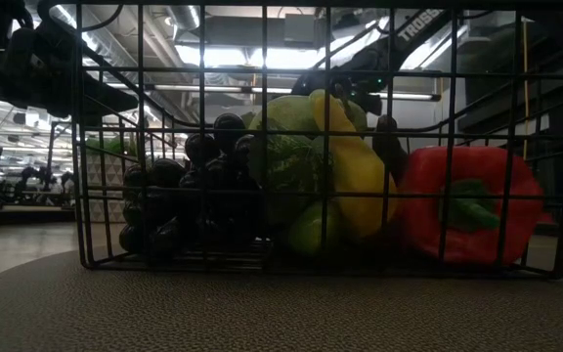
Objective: Build produce basket
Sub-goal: Put the red chili pepper into the wire basket
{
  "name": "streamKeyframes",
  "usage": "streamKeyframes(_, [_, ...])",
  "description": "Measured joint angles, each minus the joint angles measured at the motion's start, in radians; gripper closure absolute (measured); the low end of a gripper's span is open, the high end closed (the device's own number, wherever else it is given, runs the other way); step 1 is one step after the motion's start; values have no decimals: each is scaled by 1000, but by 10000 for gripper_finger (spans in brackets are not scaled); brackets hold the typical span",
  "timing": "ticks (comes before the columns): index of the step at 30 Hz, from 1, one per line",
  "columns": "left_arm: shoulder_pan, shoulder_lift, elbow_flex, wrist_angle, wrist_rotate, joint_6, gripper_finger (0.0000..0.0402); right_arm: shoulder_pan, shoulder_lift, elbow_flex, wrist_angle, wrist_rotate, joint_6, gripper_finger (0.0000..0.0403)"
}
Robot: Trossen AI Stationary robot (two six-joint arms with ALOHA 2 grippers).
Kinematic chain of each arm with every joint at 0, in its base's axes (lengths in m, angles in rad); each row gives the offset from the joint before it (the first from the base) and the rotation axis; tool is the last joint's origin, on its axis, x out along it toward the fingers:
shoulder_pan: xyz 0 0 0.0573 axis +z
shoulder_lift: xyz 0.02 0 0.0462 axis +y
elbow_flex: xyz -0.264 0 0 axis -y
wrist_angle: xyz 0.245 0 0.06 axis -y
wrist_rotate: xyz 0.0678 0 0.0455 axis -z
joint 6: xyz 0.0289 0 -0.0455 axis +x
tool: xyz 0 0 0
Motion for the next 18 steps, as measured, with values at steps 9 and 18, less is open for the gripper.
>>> streamKeyframes(9, [0, 0, 0, 0, 0, 0, 382, 11, 15, 0, -30, 1, -31, 182])
streamKeyframes(18, [0, 0, 0, 0, 0, 0, 382, 44, 85, 0, 25, 82, -33, 182])
